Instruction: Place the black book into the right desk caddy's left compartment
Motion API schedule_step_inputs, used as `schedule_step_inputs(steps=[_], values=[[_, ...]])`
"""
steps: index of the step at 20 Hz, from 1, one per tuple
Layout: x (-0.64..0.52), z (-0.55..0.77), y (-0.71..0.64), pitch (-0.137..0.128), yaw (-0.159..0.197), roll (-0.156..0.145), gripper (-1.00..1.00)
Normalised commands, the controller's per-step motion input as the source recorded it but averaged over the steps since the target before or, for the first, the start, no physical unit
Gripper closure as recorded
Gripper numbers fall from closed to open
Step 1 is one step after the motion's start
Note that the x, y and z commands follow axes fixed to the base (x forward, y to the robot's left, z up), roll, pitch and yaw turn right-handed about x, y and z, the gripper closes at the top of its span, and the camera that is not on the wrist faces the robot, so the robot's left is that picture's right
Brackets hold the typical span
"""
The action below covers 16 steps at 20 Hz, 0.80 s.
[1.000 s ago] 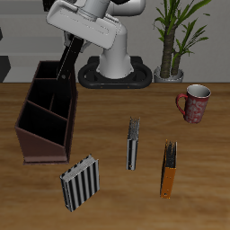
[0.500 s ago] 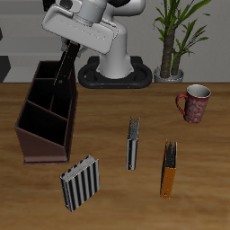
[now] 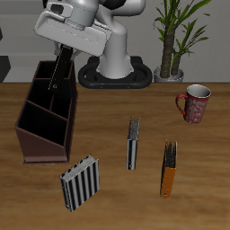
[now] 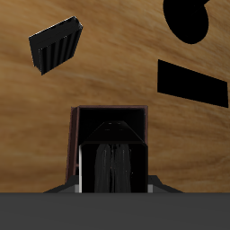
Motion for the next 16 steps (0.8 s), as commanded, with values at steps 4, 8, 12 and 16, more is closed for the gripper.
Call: schedule_step_inputs(steps=[4,8,12,16], values=[[0.09,-0.03,-0.1,0.007,0.04,0.016,1.0],[0.05,0.0,-0.15,0.005,-0.024,-0.007,1.0],[0.12,-0.04,-0.08,0.008,-0.004,-0.002,1.0],[0.13,-0.17,0.01,0.018,0.003,0.007,1.0]])
